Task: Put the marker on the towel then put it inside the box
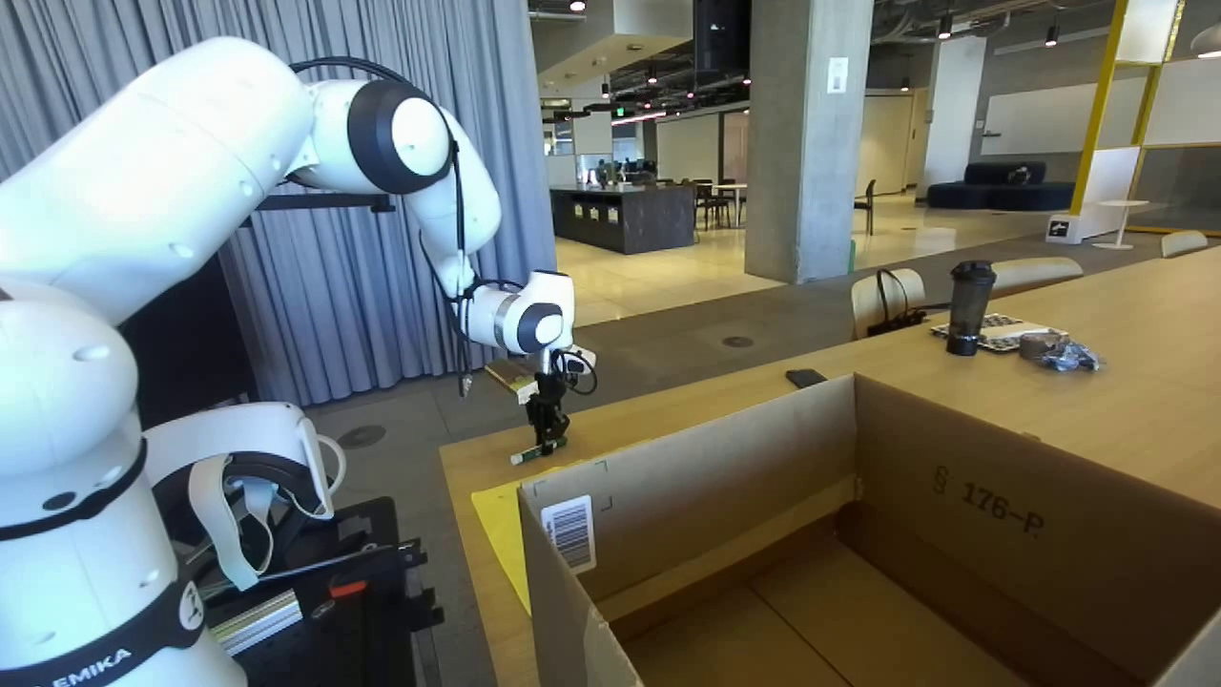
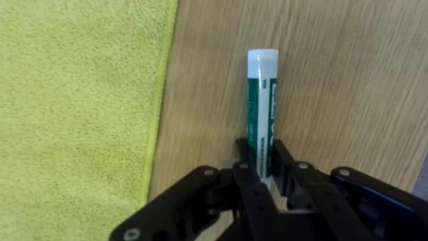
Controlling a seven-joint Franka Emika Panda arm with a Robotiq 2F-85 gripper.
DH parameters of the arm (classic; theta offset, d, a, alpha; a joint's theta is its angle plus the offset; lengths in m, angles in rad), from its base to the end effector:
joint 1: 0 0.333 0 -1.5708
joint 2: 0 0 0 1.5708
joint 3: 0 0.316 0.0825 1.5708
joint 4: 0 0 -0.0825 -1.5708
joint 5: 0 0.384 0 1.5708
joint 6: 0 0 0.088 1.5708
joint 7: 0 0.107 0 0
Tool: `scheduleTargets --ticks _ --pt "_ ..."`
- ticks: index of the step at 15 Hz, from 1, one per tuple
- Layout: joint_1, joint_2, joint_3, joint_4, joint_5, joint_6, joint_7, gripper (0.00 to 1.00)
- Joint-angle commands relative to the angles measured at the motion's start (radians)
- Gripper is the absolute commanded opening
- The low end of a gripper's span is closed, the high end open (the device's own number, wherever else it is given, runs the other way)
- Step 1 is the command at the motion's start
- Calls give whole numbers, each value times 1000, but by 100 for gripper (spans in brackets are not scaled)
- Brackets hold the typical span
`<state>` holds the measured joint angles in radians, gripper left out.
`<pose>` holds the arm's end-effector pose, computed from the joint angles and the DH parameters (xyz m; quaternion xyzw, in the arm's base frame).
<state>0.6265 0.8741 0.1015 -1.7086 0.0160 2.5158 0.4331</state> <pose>0.4882 0.4298 0.0804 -0.9909 -0.1234 0.0505 0.0194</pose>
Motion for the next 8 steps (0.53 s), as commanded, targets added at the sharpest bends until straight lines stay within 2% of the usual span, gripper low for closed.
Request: scheduleTargets --ticks 1,5,8 --pt "-54 -95 31 -124 17 26 -45 10" --pt "-113 -202 66 -236 24 34 -73 9" --pt "-149 -269 76 -273 27 11 -61 9"
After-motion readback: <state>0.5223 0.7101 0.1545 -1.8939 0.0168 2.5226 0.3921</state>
